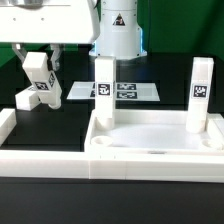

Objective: Assemble desk

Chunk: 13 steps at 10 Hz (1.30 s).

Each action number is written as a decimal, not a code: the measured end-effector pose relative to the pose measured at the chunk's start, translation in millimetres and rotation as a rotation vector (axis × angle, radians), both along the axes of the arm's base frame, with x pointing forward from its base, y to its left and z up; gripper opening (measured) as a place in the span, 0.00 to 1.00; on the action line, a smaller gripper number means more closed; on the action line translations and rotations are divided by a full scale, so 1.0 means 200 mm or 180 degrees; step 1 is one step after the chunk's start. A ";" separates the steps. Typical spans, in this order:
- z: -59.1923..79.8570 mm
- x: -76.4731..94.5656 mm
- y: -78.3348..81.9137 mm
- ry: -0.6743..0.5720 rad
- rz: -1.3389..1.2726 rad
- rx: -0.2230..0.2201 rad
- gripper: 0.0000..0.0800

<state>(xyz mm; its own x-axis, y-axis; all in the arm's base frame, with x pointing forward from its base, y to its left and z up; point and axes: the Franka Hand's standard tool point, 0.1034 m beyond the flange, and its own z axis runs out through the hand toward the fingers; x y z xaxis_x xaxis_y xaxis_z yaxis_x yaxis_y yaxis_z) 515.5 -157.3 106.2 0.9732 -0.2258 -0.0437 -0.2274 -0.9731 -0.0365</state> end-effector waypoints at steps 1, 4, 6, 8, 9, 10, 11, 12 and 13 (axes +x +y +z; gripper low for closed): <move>0.00 0.00 0.00 0.0001 0.0001 0.0000 0.36; 0.09 0.15 0.10 -0.0038 0.0145 0.0018 0.36; 0.13 0.27 0.20 -0.0150 0.0220 0.0009 0.36; 0.12 0.28 0.18 -0.0259 0.0218 -0.0045 0.36; 0.12 0.30 0.17 -0.0452 0.0220 -0.0134 0.36; 0.12 0.30 0.17 -0.0585 0.0216 -0.0197 0.36; 0.16 0.34 0.21 -0.0827 0.0241 -0.0279 0.36; 0.18 0.36 0.27 -0.0918 0.0243 -0.0284 0.36; 0.20 0.40 0.36 -0.0934 0.0252 -0.0257 0.36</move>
Offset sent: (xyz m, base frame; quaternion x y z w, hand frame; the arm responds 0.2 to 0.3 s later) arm 0.0570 0.0299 0.0281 0.0181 -0.0135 -0.0321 0.9992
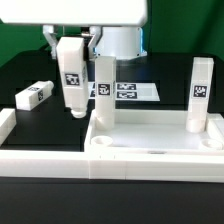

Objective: Assemble desk

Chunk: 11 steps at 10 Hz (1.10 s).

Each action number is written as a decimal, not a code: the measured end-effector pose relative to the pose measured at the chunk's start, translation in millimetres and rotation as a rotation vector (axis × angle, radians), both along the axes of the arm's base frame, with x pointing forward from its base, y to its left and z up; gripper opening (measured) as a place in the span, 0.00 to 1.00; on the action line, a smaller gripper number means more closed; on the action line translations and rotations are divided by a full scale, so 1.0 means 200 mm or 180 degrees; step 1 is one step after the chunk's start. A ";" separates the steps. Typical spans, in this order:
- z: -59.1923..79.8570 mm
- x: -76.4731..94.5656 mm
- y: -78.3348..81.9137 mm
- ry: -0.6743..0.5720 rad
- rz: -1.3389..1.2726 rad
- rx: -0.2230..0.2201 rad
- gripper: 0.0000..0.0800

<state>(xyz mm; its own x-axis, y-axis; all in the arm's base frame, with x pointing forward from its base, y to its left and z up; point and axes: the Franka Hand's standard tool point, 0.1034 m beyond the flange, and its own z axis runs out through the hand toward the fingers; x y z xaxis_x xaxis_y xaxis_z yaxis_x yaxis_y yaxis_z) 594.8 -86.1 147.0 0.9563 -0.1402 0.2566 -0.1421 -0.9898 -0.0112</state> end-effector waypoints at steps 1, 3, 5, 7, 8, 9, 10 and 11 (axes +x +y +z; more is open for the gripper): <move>0.02 0.03 0.10 -0.0032 0.0147 -0.0045 0.36; 0.00 0.03 0.20 -0.0019 0.0116 -0.0015 0.36; 0.00 0.03 0.18 -0.0046 0.0131 -0.0032 0.36; 0.00 0.04 0.20 -0.0094 0.0105 -0.0036 0.36; 0.02 0.07 0.26 -0.0233 0.0101 -0.0028 0.36; 0.04 0.09 0.30 -0.0586 0.0086 -0.0087 0.36; 0.04 0.08 0.34 -0.0771 0.0096 -0.0128 0.36; 0.04 0.09 0.38 -0.0894 0.0098 -0.0133 0.36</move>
Offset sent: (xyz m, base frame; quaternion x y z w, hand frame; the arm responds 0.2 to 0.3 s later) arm 0.0000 0.0000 0.0000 0.0000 0.0000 0.0000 1.0000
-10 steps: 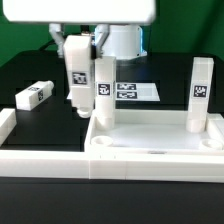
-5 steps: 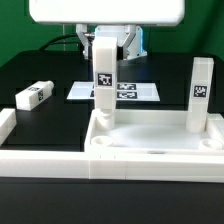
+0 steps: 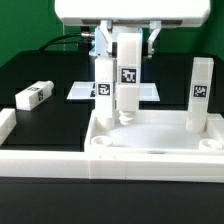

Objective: Assemble desk

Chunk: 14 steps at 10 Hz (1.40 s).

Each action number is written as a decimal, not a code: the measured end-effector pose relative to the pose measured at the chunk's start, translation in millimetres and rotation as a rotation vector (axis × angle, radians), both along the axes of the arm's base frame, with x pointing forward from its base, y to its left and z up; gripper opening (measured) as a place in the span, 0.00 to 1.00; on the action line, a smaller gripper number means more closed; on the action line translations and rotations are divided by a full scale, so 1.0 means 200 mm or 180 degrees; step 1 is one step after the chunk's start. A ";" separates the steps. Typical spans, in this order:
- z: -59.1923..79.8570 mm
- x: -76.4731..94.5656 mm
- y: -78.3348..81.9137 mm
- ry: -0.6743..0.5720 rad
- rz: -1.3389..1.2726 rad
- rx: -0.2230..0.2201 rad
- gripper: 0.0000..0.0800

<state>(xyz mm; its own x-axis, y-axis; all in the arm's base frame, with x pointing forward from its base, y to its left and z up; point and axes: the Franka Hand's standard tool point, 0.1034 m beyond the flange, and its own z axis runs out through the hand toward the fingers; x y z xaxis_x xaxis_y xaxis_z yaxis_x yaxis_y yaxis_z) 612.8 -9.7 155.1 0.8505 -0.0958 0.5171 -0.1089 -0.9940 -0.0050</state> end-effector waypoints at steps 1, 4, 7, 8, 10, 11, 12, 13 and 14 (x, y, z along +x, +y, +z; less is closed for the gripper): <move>-0.01 0.01 0.04 -0.0114 -0.0001 -0.0019 0.36; -0.03 0.00 0.04 -0.0074 0.0027 -0.0030 0.36; -0.03 0.02 0.30 -0.0105 0.0118 0.0094 0.36; -0.02 0.04 0.38 -0.0124 0.0124 0.0142 0.36; -0.04 0.05 0.44 -0.0121 0.0170 0.0144 0.36; -0.04 0.05 0.44 -0.0121 0.0166 0.0144 0.36; -0.04 0.04 0.44 -0.0120 0.0169 0.0145 0.36; -0.04 0.04 0.44 -0.0118 0.0168 0.0144 0.36; -0.04 0.04 0.47 -0.0115 0.0209 0.0135 0.36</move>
Offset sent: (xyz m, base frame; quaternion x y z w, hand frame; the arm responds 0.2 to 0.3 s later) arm 0.0000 0.0000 0.0000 0.0000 0.0000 0.0000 1.0000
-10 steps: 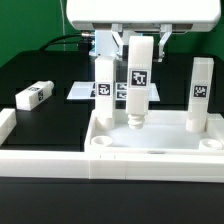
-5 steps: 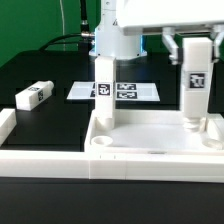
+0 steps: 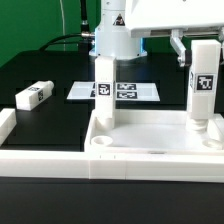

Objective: Assemble desk

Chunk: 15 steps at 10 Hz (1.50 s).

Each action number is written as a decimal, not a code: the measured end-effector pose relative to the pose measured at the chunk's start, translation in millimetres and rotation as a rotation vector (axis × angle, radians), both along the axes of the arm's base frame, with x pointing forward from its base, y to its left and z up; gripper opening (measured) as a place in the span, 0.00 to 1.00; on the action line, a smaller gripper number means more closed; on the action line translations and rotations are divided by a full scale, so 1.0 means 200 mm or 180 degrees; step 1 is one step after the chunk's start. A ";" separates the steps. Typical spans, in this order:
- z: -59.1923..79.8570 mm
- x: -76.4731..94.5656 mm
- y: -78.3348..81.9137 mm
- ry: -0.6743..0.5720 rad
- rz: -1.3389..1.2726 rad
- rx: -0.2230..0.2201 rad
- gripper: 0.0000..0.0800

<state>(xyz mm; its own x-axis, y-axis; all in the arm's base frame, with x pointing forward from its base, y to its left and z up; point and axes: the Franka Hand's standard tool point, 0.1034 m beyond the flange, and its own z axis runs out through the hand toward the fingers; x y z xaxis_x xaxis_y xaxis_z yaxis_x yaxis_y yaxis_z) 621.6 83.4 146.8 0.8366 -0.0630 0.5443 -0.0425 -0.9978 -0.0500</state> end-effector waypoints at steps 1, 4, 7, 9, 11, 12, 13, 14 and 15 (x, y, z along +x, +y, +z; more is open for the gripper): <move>0.00 0.00 0.07 0.0010 0.0110 -0.0032 0.36; -0.02 0.04 0.08 0.0147 0.0302 -0.0151 0.36; -0.02 0.03 0.08 0.0150 0.0302 -0.0150 0.36; -0.05 0.02 0.12 0.0173 0.0361 -0.0167 0.36; -0.07 0.01 0.13 0.0187 0.0374 -0.0180 0.36; -0.08 0.00 0.12 0.0189 0.0373 -0.0188 0.36; -0.10 -0.01 0.12 0.0204 0.0370 -0.0193 0.36; -0.10 -0.01 0.11 0.0212 0.0369 -0.0195 0.36; -0.11 -0.01 0.11 0.0216 0.0368 -0.0196 0.36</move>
Offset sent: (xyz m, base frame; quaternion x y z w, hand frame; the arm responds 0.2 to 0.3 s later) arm 0.0117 -0.0085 -0.0033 -0.0019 -0.0432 -0.0605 0.9972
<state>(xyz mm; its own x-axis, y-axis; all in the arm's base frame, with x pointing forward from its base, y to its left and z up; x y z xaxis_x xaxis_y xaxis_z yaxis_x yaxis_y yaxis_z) 619.1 105.9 125.2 0.8712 0.0679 0.4862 0.0718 -0.9974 0.0106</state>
